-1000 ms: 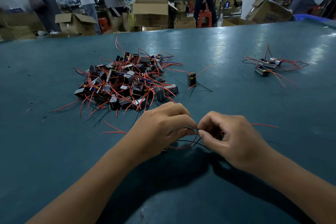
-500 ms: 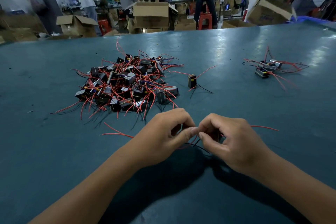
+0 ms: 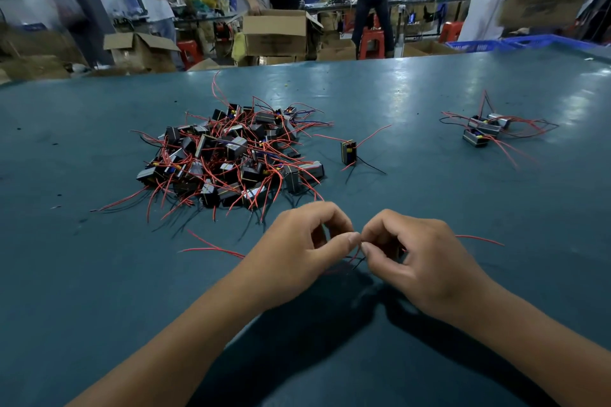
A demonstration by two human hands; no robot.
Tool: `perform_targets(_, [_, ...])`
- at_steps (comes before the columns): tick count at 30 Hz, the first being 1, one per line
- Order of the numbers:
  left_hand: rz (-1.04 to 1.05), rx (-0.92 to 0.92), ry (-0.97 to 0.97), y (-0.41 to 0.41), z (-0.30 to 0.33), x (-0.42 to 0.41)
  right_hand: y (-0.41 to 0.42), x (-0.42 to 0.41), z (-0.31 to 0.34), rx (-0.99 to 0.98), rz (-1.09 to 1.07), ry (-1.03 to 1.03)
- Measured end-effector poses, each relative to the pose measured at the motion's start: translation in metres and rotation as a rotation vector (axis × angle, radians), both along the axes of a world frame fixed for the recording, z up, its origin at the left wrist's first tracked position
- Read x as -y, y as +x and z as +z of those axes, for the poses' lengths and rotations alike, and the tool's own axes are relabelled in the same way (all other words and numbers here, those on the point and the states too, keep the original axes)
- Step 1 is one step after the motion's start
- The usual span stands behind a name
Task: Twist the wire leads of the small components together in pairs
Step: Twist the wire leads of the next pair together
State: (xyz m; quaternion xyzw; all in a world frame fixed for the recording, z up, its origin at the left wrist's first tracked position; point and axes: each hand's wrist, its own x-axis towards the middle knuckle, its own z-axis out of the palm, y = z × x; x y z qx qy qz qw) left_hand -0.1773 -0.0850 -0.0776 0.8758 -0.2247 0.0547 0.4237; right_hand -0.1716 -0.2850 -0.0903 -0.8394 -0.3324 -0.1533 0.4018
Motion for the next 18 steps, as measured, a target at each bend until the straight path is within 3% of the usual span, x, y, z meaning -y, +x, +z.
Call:
perform_targets(3, [-0.074, 0.264, 0.134, 0.003, 0.001, -0.006, 0.001, 0.001, -0.001, -0.053, -0.003, 0.038])
perform_targets(11, [-0.132, 0.645, 0.378, 0.006, 0.008, -0.013, 0.001, 0.0, -0.001, -0.135, 0.048, 0.051])
perform_targets(18, [-0.125, 0.723, 0.419, 0.003, 0.013, -0.016, 0.001, 0.001, 0.0, -0.144, 0.067, 0.064])
